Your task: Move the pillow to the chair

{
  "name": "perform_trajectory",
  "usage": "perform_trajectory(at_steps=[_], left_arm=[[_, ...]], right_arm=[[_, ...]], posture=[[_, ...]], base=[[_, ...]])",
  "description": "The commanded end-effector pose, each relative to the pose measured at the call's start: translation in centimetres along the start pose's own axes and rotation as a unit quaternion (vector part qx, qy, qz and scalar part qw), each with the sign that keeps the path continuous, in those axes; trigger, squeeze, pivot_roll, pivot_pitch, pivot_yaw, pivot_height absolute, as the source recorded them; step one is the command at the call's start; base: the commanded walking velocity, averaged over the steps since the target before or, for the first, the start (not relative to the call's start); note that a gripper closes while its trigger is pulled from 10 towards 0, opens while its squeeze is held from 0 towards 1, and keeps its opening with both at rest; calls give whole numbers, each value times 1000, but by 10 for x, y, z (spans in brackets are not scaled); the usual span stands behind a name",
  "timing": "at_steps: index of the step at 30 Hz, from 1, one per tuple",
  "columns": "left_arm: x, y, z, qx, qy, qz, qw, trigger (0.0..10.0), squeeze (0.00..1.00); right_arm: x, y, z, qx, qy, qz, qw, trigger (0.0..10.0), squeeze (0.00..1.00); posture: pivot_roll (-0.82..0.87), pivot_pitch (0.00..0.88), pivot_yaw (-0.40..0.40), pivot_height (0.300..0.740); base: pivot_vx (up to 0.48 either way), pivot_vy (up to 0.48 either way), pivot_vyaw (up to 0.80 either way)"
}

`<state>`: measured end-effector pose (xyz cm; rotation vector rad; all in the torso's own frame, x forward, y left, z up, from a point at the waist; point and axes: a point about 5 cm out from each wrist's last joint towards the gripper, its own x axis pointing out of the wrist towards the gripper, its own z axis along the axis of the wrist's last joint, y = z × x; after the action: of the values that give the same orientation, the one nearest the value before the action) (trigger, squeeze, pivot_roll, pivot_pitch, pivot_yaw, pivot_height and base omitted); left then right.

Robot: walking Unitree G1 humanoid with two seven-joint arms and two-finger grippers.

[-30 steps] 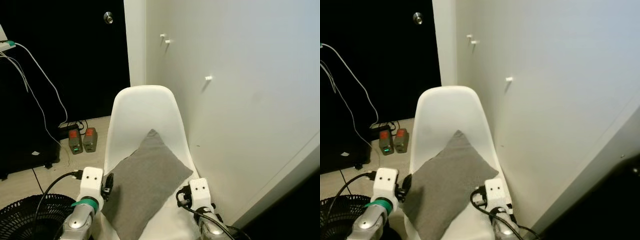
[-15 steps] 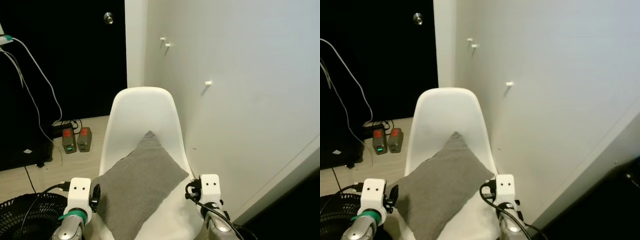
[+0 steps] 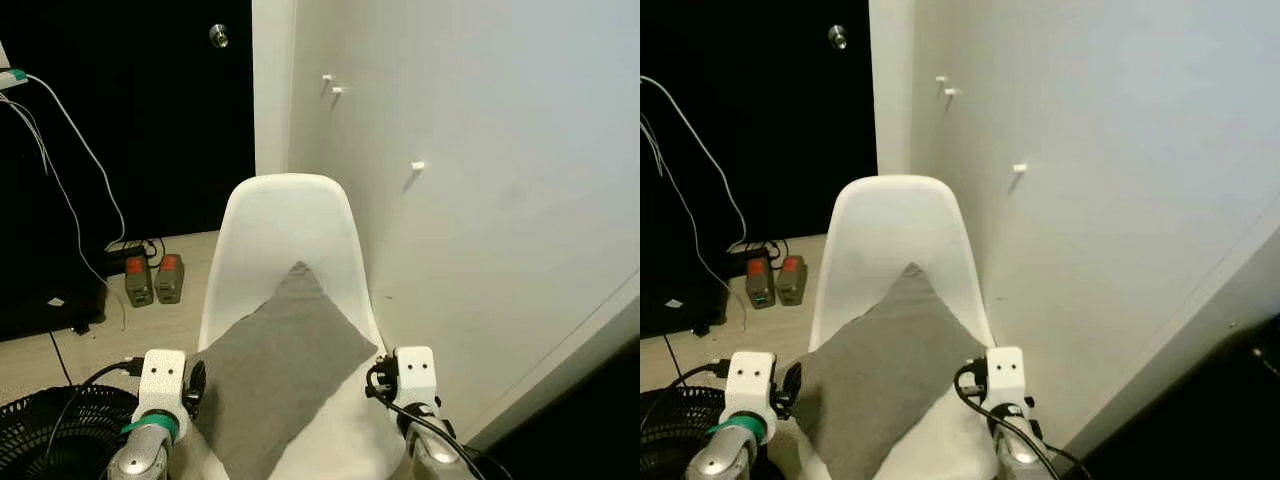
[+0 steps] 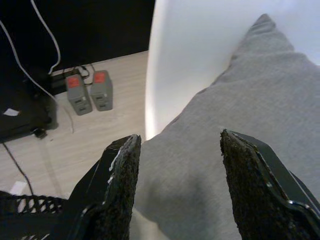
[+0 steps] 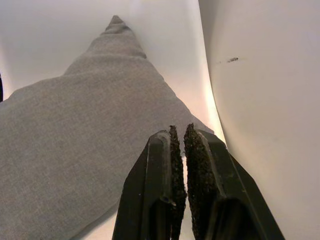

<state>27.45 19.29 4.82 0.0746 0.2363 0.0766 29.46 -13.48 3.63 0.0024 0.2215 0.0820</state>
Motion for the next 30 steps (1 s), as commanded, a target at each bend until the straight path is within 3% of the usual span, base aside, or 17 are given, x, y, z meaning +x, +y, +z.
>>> perform_trajectory(at_steps=[1, 30], left_arm=[[-1, -4, -2, -3, 4, -8, 1000, 10000, 0], [-2, -7, -2, -4, 5, -18, 1000, 10000, 0]], right_arm=[[-2, -2, -1, 1, 0, -8, 1000, 10000, 0], [-5, -1, -8, 8, 12, -10, 1000, 10000, 0]], posture=[[-47, 52, 14, 740], [-40, 60, 19, 740]], base=[[0, 0, 0], [0, 0, 0]])
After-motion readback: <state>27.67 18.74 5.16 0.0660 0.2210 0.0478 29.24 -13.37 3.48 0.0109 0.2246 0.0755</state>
